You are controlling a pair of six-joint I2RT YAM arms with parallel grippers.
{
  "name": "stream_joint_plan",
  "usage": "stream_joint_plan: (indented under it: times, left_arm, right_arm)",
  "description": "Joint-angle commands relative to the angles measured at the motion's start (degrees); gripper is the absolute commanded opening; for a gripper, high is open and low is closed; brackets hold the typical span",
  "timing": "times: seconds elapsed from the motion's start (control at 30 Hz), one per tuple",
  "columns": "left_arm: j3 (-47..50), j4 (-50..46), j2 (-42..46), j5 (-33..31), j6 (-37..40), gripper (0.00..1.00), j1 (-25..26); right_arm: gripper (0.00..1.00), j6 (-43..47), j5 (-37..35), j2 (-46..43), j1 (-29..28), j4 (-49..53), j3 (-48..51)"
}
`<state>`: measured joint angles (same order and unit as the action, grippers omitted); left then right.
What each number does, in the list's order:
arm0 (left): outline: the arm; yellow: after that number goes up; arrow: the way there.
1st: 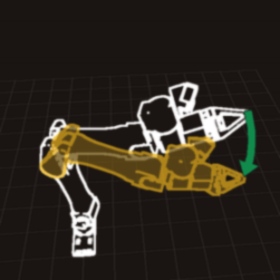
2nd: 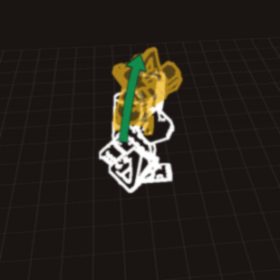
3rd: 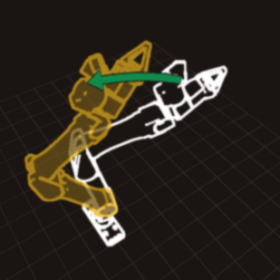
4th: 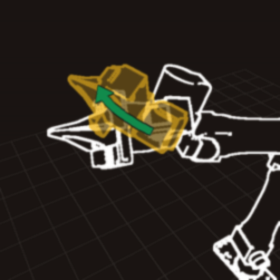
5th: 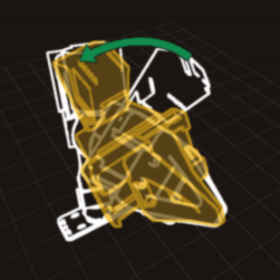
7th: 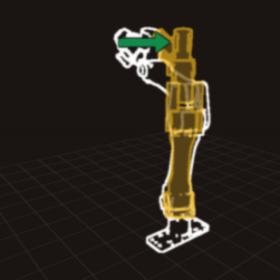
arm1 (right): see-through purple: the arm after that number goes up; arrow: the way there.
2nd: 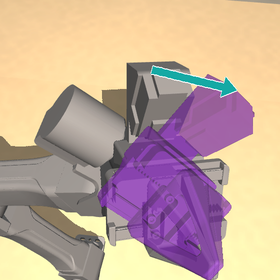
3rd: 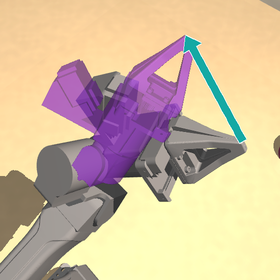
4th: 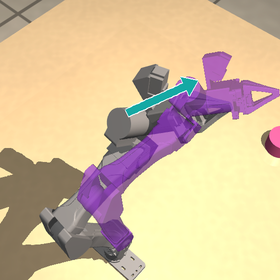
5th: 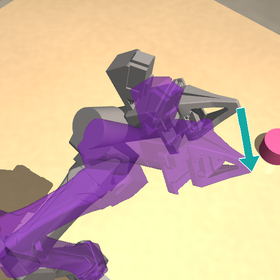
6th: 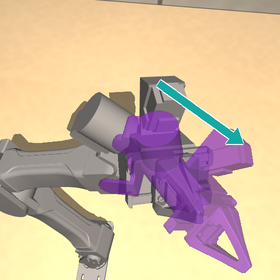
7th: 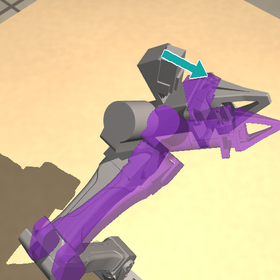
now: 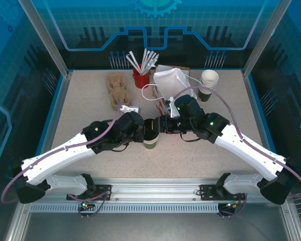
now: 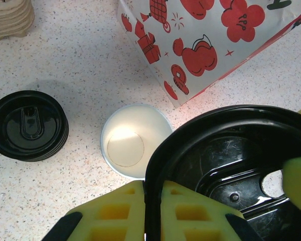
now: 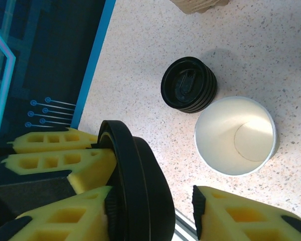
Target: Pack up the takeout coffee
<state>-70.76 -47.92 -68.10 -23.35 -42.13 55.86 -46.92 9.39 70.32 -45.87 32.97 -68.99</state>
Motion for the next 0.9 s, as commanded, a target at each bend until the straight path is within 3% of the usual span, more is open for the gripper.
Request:
stream_joint_plan:
  times: [0.0, 0.2, 0.33, 0.57, 0.7, 0.87]
  left_arm:
    - [-2.10, 0.32, -0.37, -1.13, -0.98, 0.12, 0.66]
    - [-1.71, 2.74, 0.28, 0.26, 1.19, 0.13, 0.77]
    - [-0.90, 6.71, 2.39, 3.02, 8.48, 0.36, 0.75]
    - [5.76, 22.19, 8.91, 13.05, 33.46, 0.62, 0.75]
    - [10.23, 29.85, 10.90, 22.87, 50.15, 0.63, 0.75]
    - [13.61, 36.38, 9.56, 29.31, 66.55, 0.63, 0.80]
  right_arm:
    - [0.39, 0.79, -0.42, 0.05, -0.63, -0.53, 0.86]
    - [0.15, 1.04, 0.02, -0.31, 0.22, -0.09, 1.75]
    - [0.05, 0.90, 0.42, -1.43, 2.05, 3.37, 1.59]
    - [0.00, 1.96, 7.43, -4.11, 9.92, 16.24, 0.84]
    - [0.00, 4.09, 10.34, -5.74, 14.40, 26.66, -0.45]
    - [0.00, 8.88, 18.77, -6.57, 22.12, 36.92, -1.23]
